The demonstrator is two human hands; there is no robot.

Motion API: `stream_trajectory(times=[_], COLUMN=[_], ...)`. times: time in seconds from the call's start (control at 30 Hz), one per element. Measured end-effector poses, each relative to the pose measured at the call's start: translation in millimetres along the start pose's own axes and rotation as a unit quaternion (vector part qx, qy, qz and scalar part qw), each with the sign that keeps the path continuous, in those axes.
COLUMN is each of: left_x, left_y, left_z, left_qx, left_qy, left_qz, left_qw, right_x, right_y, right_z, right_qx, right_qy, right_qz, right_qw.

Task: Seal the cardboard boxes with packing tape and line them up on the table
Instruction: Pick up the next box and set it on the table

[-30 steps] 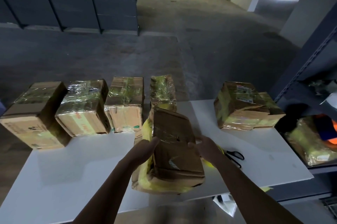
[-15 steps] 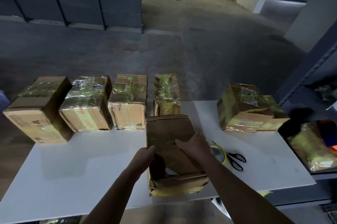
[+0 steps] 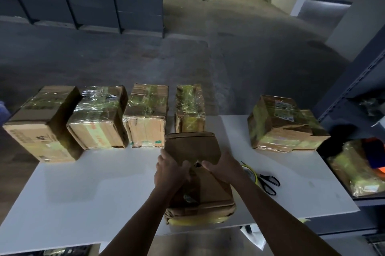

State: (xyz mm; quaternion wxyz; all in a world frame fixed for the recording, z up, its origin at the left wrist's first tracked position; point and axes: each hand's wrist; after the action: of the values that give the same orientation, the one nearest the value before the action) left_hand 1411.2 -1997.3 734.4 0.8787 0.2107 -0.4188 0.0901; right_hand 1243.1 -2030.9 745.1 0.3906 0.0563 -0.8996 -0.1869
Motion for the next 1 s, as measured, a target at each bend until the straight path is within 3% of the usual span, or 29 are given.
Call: stream_trajectory(times=[0.23, 0.63, 0.7, 0.8, 0.9, 1.0], left_x=[-8.0, -7.6, -12.8, -31.5, -48.4, -63.3], left_y=[-3.1, -9.8, -4.1, 4.8, 23.3, 34.0], left_z=[14.3, 11.2, 14.0, 18.2, 40.1, 66.0], left_qx=[-0.001, -0.003, -0.058, -0.252, -0.326, -0.34], left_qy=[-0.141, -0.082, -0.143, -0.193, -0.175, -0.148], left_qz=[0.027, 0.014, 0.071, 0.221, 0.23, 0.203], left_qw=[0.99, 0.997, 0.985, 0.922, 0.9, 0.906], right_x=[1.1, 8.3, 15.0, 23.3, 27.5, 34.9], right_y=[5.3, -7.5, -9.5, -14.2, -25.3, -35.8], right_z=[15.1, 34.8, 43.8, 61.1, 87.7, 126.3], right_qx=[0.025, 0.063, 0.056, 0.022, 0.009, 0.038], right_qy=[-0.063, -0.1, -0.158, -0.223, -0.204, -0.039], right_qz=[0.009, -0.033, -0.064, -0.085, -0.045, 0.004], right_qw=[0.998, 0.992, 0.984, 0.971, 0.978, 0.999])
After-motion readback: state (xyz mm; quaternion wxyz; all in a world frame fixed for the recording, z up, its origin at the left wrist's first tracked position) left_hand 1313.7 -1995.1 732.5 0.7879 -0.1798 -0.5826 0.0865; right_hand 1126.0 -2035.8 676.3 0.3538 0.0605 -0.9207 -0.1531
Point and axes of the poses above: each hand's wrist, its own y-axis away from the middle knuckle, its own x-axis out of the back of the hand, z = x × y, and after that the axes turned 12 degrees about -y, right-handed
